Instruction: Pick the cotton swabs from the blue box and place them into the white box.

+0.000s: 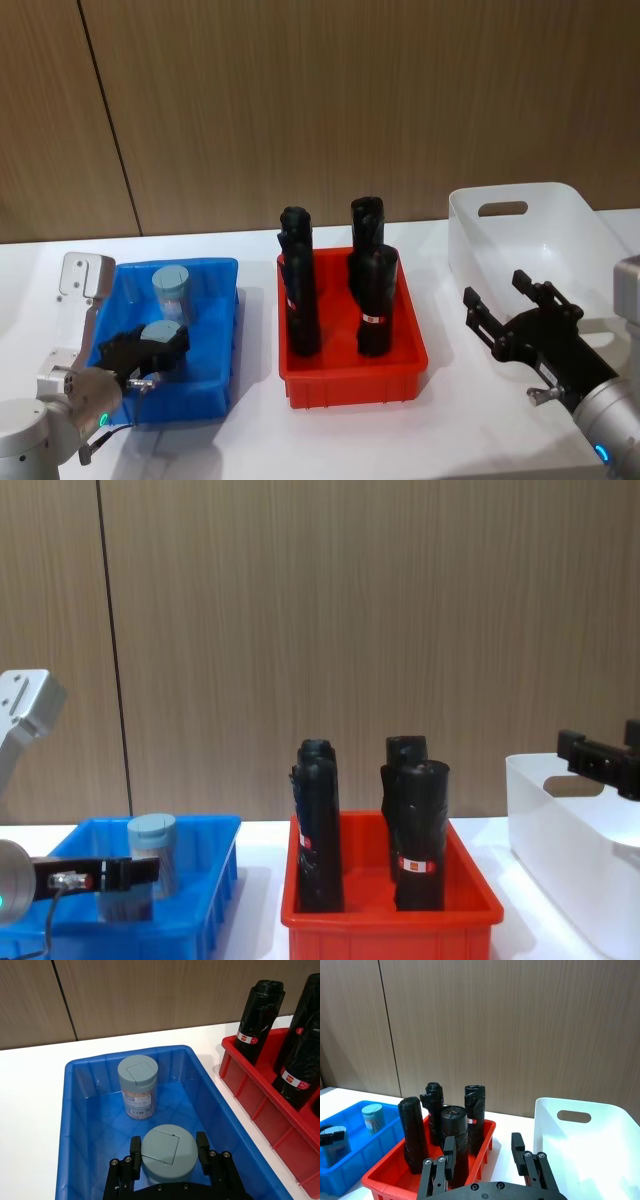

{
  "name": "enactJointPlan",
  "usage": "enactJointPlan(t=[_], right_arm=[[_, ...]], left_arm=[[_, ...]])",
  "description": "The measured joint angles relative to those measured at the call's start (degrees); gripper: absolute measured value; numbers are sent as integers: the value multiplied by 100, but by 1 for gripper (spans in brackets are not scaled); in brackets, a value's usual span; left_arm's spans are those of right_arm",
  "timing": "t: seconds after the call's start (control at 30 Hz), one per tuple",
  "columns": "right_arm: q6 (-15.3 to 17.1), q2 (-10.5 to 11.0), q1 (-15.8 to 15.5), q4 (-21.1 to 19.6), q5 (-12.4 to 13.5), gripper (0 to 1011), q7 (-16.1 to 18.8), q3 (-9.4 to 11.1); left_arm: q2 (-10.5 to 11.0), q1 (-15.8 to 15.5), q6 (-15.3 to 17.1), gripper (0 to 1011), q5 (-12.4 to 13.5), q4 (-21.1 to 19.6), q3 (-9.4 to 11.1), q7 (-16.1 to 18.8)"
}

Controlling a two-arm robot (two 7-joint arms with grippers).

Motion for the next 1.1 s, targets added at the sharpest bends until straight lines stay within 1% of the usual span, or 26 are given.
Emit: enactJointPlan(t=[0.37, 0.53, 0.73, 1.1], right_arm=[[0, 0, 0, 0, 0, 688, 0, 0], [0, 0, 0, 0, 0, 688, 0, 0], [0, 0, 0, 0, 0, 688, 0, 0], [0, 0, 0, 0, 0, 688, 0, 0]], left_arm=[[65, 142, 80, 668, -39, -246, -66, 298], [100, 203, 61, 668, -33, -379, -90, 352], [138, 264, -67, 668, 43, -554, -110, 364], [197, 330, -523, 668, 315, -971, -133, 228]])
